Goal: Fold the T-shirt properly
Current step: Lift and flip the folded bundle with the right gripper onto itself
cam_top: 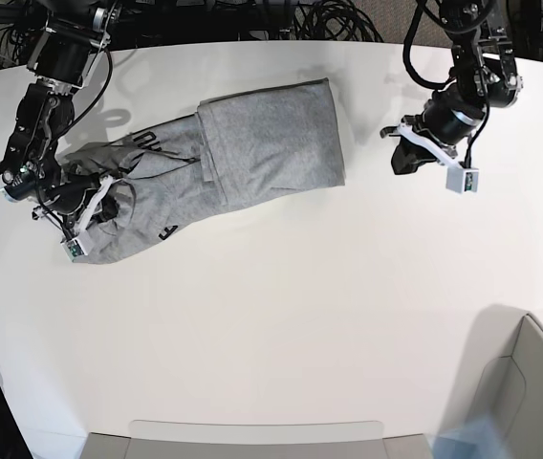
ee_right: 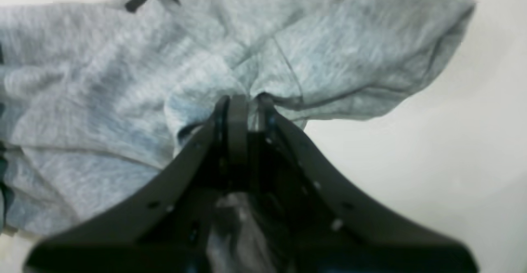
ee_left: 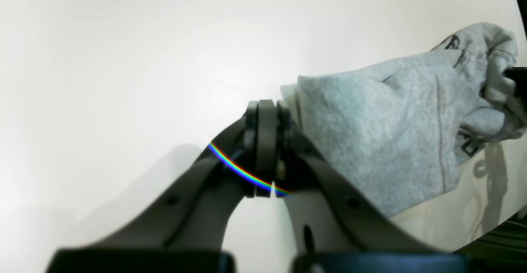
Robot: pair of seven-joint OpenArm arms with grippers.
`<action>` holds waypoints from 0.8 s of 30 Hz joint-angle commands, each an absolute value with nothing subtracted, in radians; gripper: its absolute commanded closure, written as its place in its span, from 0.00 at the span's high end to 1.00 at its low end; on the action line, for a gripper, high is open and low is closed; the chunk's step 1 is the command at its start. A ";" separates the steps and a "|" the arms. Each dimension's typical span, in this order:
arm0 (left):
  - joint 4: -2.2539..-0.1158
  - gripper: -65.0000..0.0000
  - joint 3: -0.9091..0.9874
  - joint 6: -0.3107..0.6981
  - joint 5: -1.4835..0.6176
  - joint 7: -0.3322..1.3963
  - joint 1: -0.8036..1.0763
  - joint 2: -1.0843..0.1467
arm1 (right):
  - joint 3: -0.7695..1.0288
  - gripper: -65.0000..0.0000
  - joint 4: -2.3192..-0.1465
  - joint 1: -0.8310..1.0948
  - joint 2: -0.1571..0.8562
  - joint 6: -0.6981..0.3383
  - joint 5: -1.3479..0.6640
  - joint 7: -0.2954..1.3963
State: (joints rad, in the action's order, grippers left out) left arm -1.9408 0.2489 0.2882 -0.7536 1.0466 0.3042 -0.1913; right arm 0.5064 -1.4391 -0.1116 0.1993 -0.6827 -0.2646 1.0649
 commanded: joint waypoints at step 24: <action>-1.946 0.00 0.302 0.291 -0.766 1.032 0.343 -0.196 | 0.108 0.00 -1.963 0.018 0.096 -0.698 -0.275 1.115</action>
State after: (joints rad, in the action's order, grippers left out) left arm -1.9305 0.2916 0.2878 -0.7570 1.0470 0.3443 -0.1867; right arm 0.1066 -1.9446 0.0303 0.0906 -0.6827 -0.2646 1.1351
